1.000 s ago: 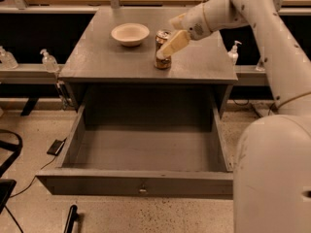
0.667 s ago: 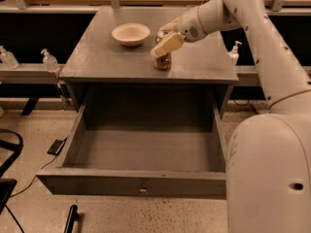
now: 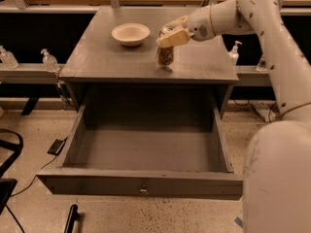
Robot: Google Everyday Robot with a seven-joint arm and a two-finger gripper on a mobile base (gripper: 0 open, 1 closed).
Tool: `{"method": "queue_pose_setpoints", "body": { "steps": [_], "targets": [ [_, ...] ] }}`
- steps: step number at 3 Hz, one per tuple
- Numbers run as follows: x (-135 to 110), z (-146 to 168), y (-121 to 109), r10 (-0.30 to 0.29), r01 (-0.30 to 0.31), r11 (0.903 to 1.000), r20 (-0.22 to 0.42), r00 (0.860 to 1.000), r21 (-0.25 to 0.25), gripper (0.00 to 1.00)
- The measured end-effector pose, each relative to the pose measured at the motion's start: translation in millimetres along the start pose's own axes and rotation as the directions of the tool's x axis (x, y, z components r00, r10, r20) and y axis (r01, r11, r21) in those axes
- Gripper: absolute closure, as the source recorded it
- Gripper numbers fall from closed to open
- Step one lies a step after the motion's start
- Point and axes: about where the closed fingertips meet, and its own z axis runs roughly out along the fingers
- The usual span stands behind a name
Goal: Place orange can into top drawer
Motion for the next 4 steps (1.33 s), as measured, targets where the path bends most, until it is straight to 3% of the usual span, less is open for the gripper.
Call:
{"method": "queue_pose_setpoints", "body": {
  "steps": [1, 2, 3, 4],
  "targets": [
    [-24.2, -36.3, 20.1, -0.042, 0.042, 0.9991, 0.048, 0.998, 0.000, 1.00],
    [-48.4, -126.2, 61.7, -0.173, 0.176, 0.9784, -0.041, 0.984, 0.108, 1.00],
    [-56.7, -134.0, 76.7, -0.176, 0.181, 0.9776, -0.059, 0.983, 0.107, 1.00],
    [-53.7, -125.0, 88.3, -0.199, 0.200, 0.9773, -0.025, 0.980, 0.070, 1.00]
  ]
}}
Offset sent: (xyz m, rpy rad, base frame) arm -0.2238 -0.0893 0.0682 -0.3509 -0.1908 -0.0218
